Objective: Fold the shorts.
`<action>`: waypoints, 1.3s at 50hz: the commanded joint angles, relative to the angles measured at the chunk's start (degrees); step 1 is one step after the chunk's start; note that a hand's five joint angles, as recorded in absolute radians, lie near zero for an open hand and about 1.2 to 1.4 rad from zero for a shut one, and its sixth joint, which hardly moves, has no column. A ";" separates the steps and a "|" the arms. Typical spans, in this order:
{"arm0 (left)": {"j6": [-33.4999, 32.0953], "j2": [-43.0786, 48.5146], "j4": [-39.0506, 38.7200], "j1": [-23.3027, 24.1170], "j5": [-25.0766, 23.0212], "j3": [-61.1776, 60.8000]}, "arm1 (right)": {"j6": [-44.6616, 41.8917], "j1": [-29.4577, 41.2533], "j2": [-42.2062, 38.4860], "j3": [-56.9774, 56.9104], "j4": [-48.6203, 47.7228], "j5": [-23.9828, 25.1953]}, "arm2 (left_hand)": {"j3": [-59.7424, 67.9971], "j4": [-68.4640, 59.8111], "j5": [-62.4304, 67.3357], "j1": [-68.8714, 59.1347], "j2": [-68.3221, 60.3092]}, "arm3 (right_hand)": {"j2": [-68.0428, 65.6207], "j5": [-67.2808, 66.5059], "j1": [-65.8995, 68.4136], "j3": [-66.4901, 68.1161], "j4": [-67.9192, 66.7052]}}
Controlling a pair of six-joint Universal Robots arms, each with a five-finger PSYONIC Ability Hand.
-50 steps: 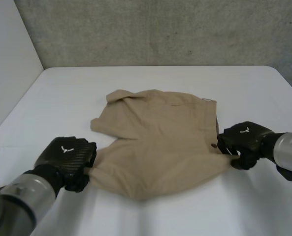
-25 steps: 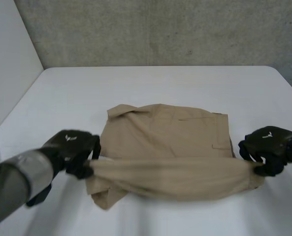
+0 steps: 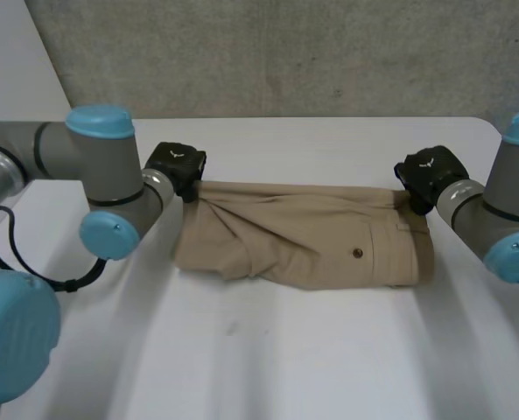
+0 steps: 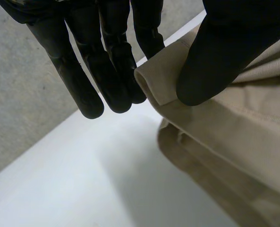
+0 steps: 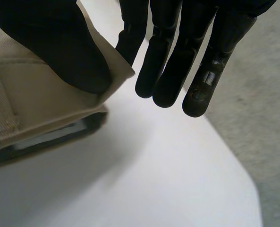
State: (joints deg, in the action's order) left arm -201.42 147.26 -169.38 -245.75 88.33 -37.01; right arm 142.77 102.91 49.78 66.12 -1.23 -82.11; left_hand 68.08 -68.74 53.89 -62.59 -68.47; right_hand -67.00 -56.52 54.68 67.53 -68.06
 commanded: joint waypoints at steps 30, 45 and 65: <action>-6.80 -18.50 -27.59 9.32 0.35 -33.21 | 16.31 0.01 6.38 4.36 -3.00 13.99 | -53.16 53.82 -48.98 47.67 53.55 | 42.96 42.48 -30.64 -43.49 44.02; -2.13 -11.82 -16.77 3.96 0.52 -33.22 | 16.75 -1.13 -5.56 -1.61 1.31 14.44 | -39.70 40.36 -35.52 34.21 40.09 | 40.09 39.61 -27.77 -40.62 41.15; -6.97 -11.99 -13.61 1.50 0.44 -33.39 | 15.88 -5.44 -10.32 -7.59 1.23 12.24 | -40.04 40.69 -35.85 34.55 40.42 | 57.00 56.52 -44.68 -57.53 58.06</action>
State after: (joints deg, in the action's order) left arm -207.79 135.97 -182.87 -244.63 88.76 -70.42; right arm 158.63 97.83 39.10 58.63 0.01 -70.15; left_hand 24.82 -24.91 15.05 -25.08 -24.76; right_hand -14.23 -4.09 12.28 13.62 -13.99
